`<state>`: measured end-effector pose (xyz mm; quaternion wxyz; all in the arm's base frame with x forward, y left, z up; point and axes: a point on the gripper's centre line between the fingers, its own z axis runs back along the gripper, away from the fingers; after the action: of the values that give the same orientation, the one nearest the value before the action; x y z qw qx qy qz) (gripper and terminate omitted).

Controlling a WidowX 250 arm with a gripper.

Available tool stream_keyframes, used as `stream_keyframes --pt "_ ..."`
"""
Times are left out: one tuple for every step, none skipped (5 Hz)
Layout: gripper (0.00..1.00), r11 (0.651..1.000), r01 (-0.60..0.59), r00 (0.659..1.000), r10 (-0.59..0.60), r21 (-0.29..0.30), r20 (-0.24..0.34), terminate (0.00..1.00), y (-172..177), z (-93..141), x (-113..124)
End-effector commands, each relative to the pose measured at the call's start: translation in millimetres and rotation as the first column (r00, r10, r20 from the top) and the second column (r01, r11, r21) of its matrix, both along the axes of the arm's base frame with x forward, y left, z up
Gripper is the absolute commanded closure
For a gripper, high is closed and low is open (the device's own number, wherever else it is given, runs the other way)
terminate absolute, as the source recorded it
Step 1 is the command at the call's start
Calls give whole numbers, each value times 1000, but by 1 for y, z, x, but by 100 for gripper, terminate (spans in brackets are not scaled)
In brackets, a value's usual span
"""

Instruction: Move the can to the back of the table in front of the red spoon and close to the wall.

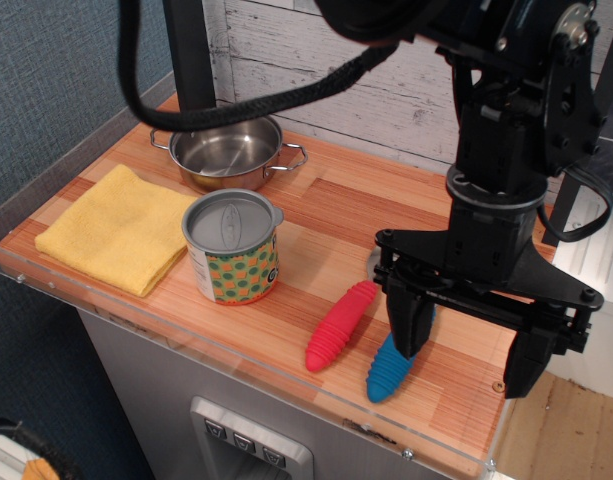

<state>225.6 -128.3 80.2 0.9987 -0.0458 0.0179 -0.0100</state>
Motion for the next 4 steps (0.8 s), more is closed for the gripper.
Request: stream_keyframes --pt "0 1000 0 1000 0 0 0 0 0 0 0" --pt "0 997 55 998 -55 47 -16 0 18 3 -13" --pt "0 993 39 999 -39 110 0 0 51 11 -27" --pt "0 979 74 997 -74 188 -3 0 85 26 -39"
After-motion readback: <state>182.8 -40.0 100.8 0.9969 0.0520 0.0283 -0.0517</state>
